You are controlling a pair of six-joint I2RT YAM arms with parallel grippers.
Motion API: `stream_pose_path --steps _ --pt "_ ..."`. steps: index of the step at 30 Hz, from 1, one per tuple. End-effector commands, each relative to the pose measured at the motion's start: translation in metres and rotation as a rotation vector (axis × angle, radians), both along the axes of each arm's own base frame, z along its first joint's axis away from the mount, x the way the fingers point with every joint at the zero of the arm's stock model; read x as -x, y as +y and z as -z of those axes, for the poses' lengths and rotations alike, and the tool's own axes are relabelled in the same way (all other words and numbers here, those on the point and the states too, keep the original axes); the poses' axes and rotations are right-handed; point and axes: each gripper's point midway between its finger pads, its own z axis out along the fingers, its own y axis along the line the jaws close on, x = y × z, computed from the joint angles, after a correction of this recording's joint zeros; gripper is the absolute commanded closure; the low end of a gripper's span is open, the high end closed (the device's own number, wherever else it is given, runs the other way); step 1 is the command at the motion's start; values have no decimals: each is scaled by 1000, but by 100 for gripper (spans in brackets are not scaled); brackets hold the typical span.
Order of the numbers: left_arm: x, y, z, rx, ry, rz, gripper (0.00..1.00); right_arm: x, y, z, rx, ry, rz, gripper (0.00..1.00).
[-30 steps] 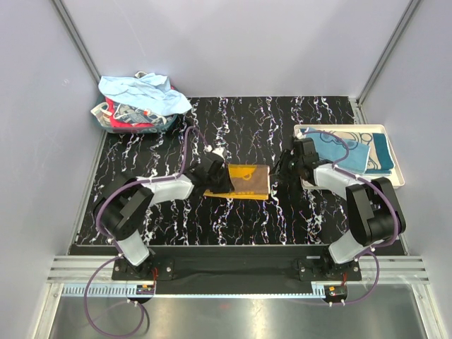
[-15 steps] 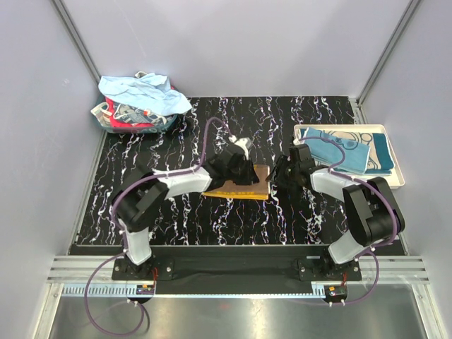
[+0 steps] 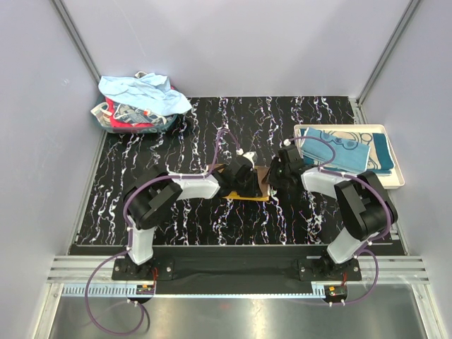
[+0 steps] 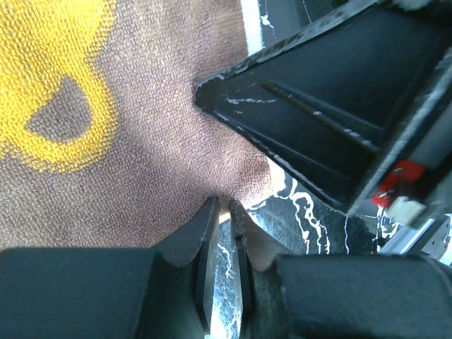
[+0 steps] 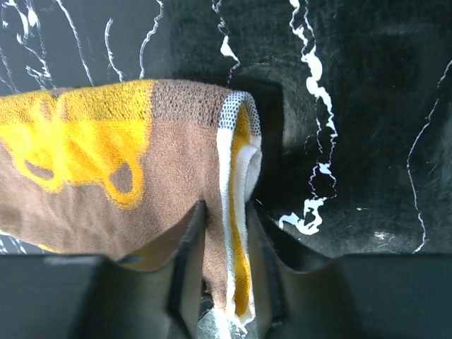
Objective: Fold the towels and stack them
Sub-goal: Fold the towel, then neatly place the folded towel into the bin
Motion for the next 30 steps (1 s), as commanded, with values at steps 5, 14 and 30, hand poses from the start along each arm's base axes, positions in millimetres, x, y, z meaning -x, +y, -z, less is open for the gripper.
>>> stream_pose_path --steps 5,14,30 --pt "-7 -11 -43 82 -70 -1 84 8 -22 16 181 47 23 94" --pt "0 34 -192 131 -264 -61 83 -1 -57 -19 438 1 1 100" --pt "29 188 -237 -126 -502 -128 78 -58 -109 -153 853 -176 20 100"
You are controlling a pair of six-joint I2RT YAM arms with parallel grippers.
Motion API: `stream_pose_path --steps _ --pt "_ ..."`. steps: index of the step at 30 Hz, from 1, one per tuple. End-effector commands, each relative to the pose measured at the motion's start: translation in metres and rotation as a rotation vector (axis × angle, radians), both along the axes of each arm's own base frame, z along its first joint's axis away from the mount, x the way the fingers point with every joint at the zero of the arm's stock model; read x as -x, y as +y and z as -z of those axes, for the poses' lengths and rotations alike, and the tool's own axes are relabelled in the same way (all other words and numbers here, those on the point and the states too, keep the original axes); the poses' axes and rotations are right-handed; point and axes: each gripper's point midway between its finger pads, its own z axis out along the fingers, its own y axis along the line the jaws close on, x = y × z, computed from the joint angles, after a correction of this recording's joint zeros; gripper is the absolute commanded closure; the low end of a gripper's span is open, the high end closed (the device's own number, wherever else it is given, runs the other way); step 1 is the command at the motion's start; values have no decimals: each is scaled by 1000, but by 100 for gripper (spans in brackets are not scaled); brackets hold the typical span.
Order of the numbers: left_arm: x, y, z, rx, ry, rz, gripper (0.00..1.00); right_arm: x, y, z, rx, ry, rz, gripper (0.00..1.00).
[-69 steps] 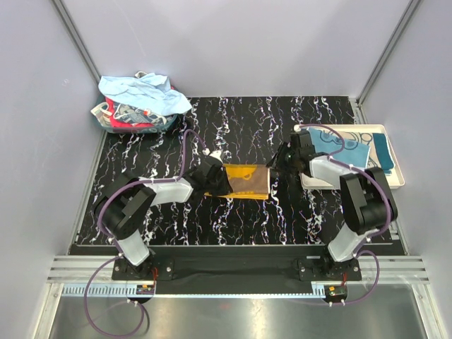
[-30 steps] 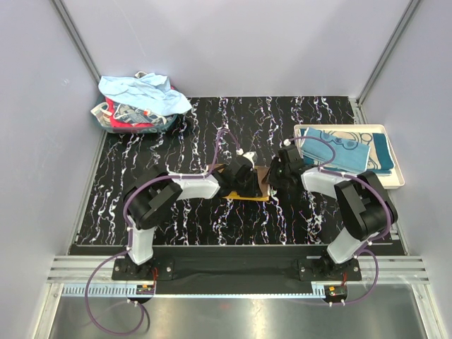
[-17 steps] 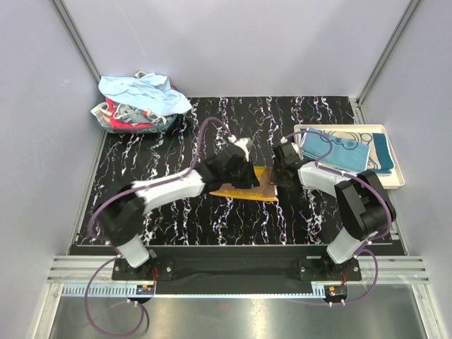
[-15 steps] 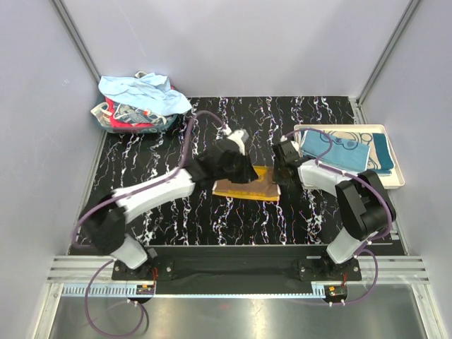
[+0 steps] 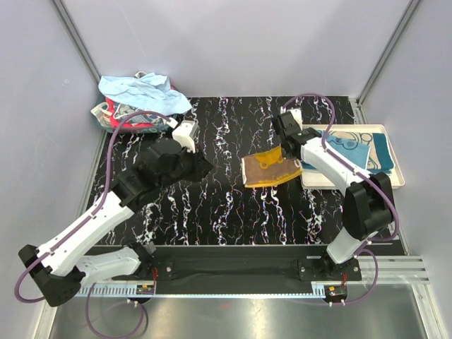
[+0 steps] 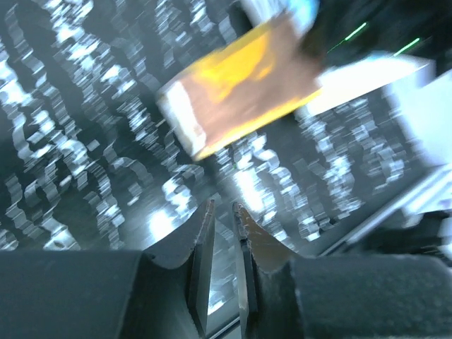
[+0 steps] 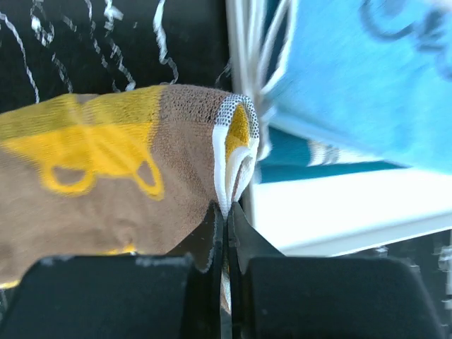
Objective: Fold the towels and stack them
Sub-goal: Neatly place the folded towel into the bin
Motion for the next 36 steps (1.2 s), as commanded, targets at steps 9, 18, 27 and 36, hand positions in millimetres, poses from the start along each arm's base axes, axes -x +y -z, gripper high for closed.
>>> stream_pose_path --steps 9,18,27,36 --pt "7 30 31 -174 -11 12 78 -37 -26 -127 188 -162 -19 100" --pt "8 29 41 -194 4 27 78 -47 -39 -175 169 -218 10 100" --pt "11 24 46 -186 21 55 78 -43 -48 -211 171 -277 40 100" --pt "13 22 53 -188 43 68 78 -51 -90 -223 123 -297 101 100"
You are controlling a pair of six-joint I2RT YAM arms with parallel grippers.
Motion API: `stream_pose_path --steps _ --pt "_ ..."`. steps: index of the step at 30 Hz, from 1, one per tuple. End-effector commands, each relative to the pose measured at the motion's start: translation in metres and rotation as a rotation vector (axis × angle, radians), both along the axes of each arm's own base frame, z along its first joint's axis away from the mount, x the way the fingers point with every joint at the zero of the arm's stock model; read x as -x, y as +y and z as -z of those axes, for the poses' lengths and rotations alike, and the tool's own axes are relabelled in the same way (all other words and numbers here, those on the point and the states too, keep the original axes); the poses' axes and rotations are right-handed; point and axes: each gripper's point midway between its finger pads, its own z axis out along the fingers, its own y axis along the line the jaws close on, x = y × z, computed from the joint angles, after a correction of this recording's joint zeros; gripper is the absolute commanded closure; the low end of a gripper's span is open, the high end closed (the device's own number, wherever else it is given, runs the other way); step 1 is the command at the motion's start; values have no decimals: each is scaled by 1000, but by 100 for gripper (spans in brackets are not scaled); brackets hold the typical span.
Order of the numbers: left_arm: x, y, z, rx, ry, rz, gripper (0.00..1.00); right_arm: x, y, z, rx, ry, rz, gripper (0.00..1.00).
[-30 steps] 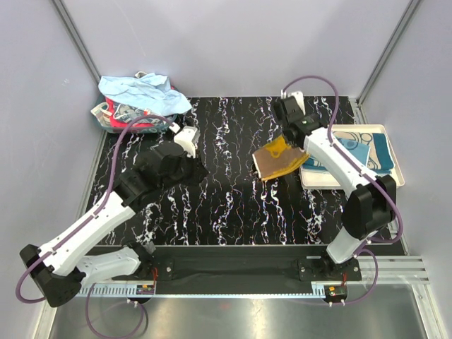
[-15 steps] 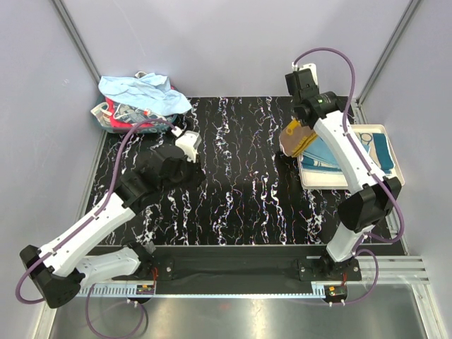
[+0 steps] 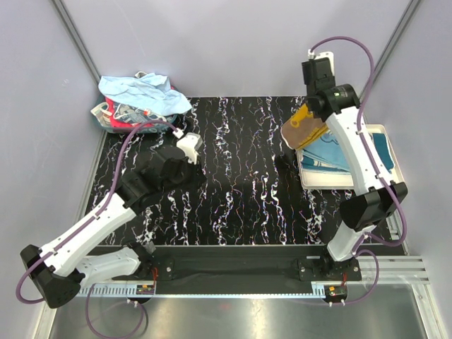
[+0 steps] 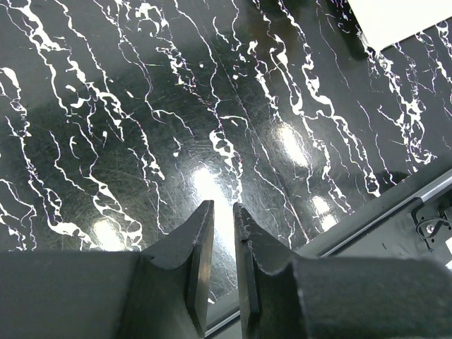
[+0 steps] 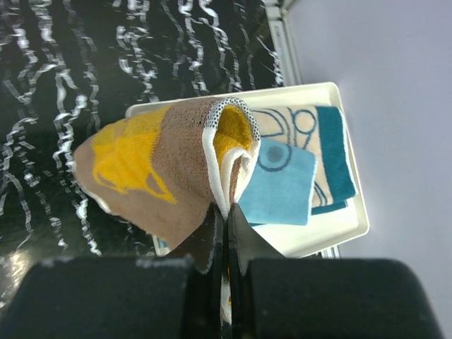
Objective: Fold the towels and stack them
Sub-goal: Neatly place the folded towel into the bin
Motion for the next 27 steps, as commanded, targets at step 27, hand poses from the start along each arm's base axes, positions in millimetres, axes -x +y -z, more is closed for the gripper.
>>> stream_pose_path --steps 27 --pt "4 -15 6 40 24 65 78 -9 -159 138 -301 85 344 100"
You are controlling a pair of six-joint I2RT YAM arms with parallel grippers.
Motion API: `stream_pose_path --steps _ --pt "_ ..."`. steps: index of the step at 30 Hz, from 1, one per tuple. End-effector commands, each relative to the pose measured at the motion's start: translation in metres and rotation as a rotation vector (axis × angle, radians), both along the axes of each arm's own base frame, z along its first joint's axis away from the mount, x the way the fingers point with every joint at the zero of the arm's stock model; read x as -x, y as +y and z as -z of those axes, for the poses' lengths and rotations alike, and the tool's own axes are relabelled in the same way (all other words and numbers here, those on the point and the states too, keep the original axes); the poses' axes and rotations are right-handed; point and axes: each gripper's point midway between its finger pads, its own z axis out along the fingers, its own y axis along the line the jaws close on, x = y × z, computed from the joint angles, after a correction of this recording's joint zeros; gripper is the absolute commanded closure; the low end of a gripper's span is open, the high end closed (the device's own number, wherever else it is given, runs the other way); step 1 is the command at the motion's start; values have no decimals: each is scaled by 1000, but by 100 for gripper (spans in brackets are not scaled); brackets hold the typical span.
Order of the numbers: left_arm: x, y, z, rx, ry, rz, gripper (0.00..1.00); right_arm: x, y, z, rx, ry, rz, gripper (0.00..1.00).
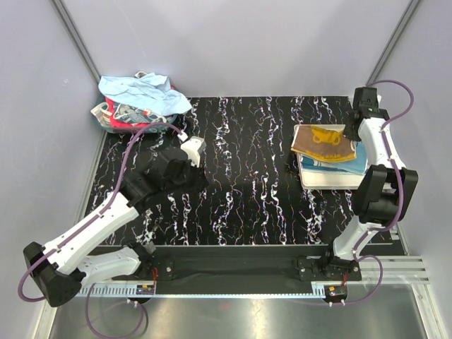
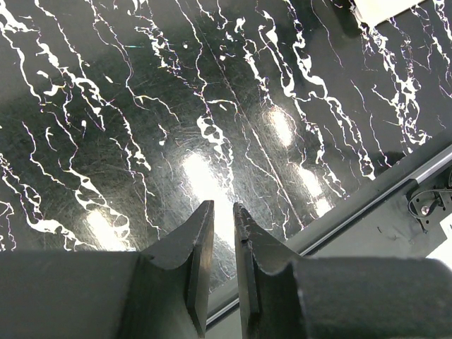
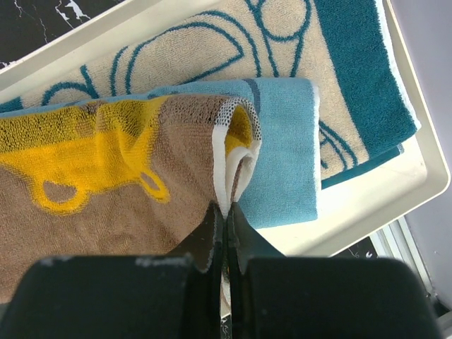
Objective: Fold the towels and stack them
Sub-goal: Neatly place the folded towel into the bin
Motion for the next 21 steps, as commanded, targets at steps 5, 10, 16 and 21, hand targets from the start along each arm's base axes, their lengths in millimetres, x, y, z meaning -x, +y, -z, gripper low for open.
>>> stream_pose_path --steps 5,10,16,21 --pt "-4 -8 -6 36 -22 17 78 -7 -16 -35 12 -102 62 100" --pt "-4 -8 -5 33 -18 16 78 -2 -27 -27 7 -82 107 100" --pt "-5 -9 -2 29 -10 19 78 2 -38 -9 -9 -53 150 100" --pt "-5 -11 -1 28 -5 24 78 6 -47 11 -32 -23 186 100"
